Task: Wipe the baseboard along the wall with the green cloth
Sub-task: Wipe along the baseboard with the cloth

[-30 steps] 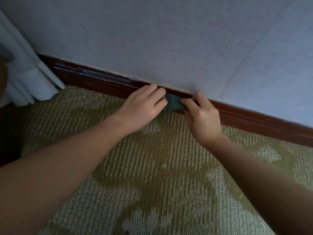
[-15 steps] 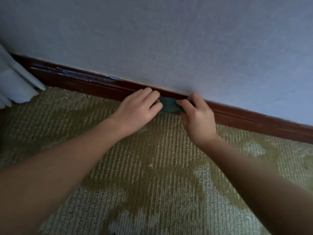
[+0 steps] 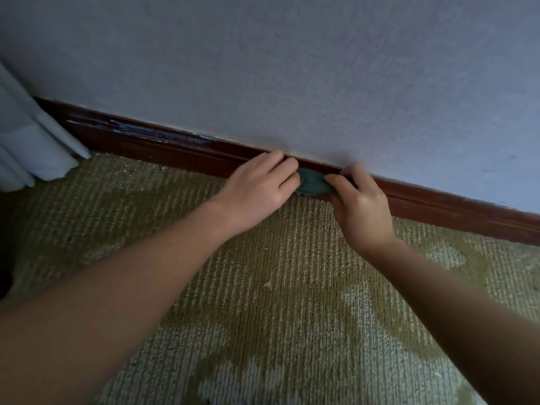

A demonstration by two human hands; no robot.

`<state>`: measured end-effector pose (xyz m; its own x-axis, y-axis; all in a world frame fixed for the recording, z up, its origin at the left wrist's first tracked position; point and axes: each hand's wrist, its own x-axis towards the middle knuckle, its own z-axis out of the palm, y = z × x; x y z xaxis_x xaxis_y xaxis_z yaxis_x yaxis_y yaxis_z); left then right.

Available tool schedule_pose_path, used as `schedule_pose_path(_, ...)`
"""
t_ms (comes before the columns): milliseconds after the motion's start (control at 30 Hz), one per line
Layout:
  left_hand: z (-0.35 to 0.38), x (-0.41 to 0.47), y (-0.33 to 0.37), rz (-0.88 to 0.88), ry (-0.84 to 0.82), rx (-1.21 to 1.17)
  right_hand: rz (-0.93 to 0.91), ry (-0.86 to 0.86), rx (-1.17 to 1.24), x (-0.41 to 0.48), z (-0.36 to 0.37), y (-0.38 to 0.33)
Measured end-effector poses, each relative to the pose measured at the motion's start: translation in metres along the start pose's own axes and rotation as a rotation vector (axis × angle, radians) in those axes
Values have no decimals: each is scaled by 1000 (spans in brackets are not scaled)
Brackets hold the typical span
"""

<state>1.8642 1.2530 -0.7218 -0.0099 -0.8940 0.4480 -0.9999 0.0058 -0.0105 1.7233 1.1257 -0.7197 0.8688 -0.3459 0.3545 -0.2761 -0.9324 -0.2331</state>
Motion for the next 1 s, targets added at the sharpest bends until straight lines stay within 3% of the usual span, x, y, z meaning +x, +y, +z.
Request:
schedule_pose_path(100,-3,-6,-8,22,-29,33,63,37,55,5,6,-13)
schedule_pose_path(400,-24,-40,-37,-141,-34,25,-53,-2,105,30,21,-52)
schedule_pose_path(767,-25,-44,-37,-230,-7,-15,-2,9,172,37,17,-60)
schedule_pose_path(900,-34,-59,-49,-342,74,-21,-48,50,204,49,25,-81)
schedule_pose_path(1000,-37,-62,-58,-325,95,18,-77,50,173,57,31,-89)
